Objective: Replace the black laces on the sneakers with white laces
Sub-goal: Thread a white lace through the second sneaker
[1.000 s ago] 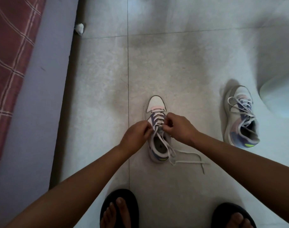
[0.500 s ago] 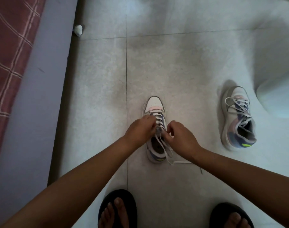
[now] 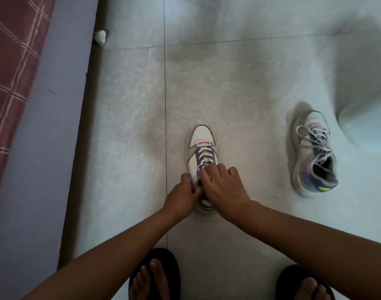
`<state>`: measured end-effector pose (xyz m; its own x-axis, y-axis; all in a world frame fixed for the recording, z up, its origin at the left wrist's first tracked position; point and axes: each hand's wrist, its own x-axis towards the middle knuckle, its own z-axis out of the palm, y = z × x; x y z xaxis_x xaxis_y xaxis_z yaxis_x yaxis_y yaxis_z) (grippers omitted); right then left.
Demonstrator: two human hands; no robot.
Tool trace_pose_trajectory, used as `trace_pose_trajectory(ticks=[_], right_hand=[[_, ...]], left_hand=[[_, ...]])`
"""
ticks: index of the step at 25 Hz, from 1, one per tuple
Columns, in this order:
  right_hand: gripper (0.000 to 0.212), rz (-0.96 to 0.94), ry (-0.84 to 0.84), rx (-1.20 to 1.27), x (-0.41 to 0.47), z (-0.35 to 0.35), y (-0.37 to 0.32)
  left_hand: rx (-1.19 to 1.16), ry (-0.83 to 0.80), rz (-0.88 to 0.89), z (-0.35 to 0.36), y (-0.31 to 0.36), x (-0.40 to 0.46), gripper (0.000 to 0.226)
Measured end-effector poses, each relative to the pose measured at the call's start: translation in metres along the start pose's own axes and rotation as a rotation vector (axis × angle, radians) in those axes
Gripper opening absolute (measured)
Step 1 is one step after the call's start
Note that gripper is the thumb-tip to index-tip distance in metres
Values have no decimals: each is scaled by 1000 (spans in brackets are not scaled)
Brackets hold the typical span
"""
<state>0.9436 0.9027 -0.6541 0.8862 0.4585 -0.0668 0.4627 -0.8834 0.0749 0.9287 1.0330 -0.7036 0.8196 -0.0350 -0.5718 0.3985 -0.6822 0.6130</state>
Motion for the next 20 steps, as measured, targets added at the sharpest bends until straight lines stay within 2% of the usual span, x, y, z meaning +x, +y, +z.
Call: trace_pose_trajectory(ticks=[5, 10, 13, 15, 17, 20], right_hand=[[26, -43, 24, -20, 9, 3, 2], [31, -19, 30, 142, 3, 10, 4], [12, -118, 46, 227, -2, 10, 9], [10, -161, 68, 306, -5, 9, 15], [12, -78, 25, 436, -4, 9, 20], [20, 228, -40, 606, -5, 12, 26]], left_hand=[[-42, 8, -40, 0, 6, 0, 48], [-29, 18, -35, 0, 9, -3, 40], [-38, 41, -33, 2, 11, -5, 34], [-55, 52, -37, 3, 11, -6, 32], [-49, 61, -40, 3, 11, -6, 35], [49, 87, -13, 0, 11, -6, 45]])
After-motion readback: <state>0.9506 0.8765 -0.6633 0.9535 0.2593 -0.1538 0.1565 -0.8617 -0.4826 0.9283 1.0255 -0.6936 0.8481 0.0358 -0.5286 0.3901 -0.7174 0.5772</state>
